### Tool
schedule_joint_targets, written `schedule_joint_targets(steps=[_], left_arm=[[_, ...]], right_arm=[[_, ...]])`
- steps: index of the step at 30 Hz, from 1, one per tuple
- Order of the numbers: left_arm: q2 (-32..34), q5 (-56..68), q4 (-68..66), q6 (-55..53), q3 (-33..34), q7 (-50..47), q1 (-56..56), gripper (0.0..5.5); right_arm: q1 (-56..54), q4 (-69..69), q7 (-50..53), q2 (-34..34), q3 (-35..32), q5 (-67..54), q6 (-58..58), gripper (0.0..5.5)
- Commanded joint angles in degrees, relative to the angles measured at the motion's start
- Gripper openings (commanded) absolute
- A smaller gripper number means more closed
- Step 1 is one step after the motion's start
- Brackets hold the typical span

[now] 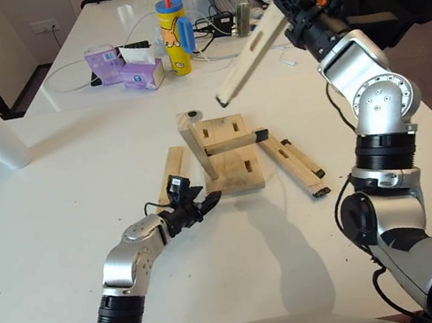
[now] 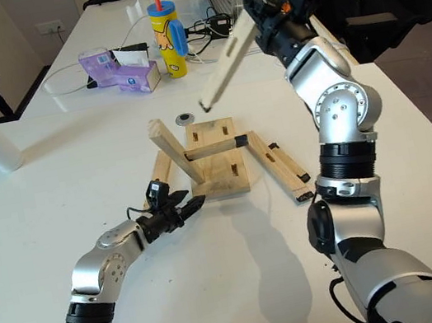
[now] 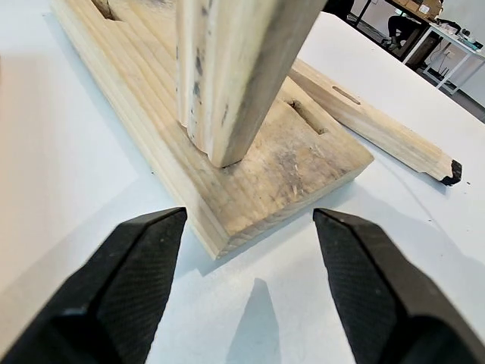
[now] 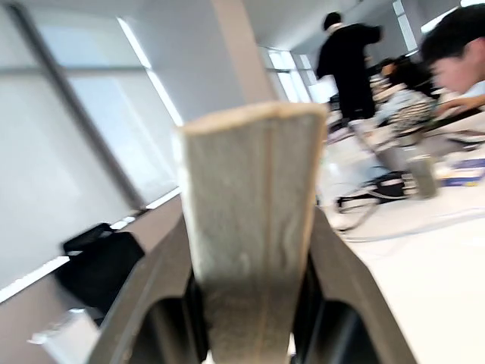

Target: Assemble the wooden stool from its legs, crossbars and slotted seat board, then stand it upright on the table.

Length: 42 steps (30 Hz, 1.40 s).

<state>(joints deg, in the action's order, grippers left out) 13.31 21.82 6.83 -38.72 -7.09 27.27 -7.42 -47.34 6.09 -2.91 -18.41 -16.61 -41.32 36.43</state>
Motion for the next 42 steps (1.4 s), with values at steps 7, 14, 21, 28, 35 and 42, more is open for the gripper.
schedule_joint_targets(steps=[7, 14, 21, 28, 35, 42], left_arm=[[1.88, 1.48, 3.03, 4.55, 9.69, -1.34, 0.30, 3.11], [2.89, -0.01, -0.11, 7.63, 13.94, -4.28, -1.13, 3.11], [2.87, -0.39, -0.53, 8.55, 13.87, -4.54, -1.41, 3.11], [2.79, -0.47, -0.52, 8.74, 13.44, -4.47, -1.31, 3.11], [2.98, -0.45, -0.76, 8.89, 13.43, -4.33, -1.63, 3.11], [3.02, -0.48, -0.69, 9.03, 13.43, -4.34, -1.51, 3.11]], right_arm=[[15.02, -11.34, 3.40, 0.54, -5.82, -5.76, 12.79, 1.03], [19.94, -15.84, 9.71, 7.51, -6.73, -6.32, 12.93, 1.02], [18.77, -18.13, 11.36, 10.16, -10.09, -10.19, 10.75, 1.02], [21.47, -19.85, 12.24, 12.34, -8.87, -12.67, 11.46, 1.02], [26.13, -20.46, 12.81, 13.72, -3.75, -5.37, 7.82, 1.02], [29.24, -19.49, 11.37, 10.62, -0.09, 2.28, 3.28, 1.02]])
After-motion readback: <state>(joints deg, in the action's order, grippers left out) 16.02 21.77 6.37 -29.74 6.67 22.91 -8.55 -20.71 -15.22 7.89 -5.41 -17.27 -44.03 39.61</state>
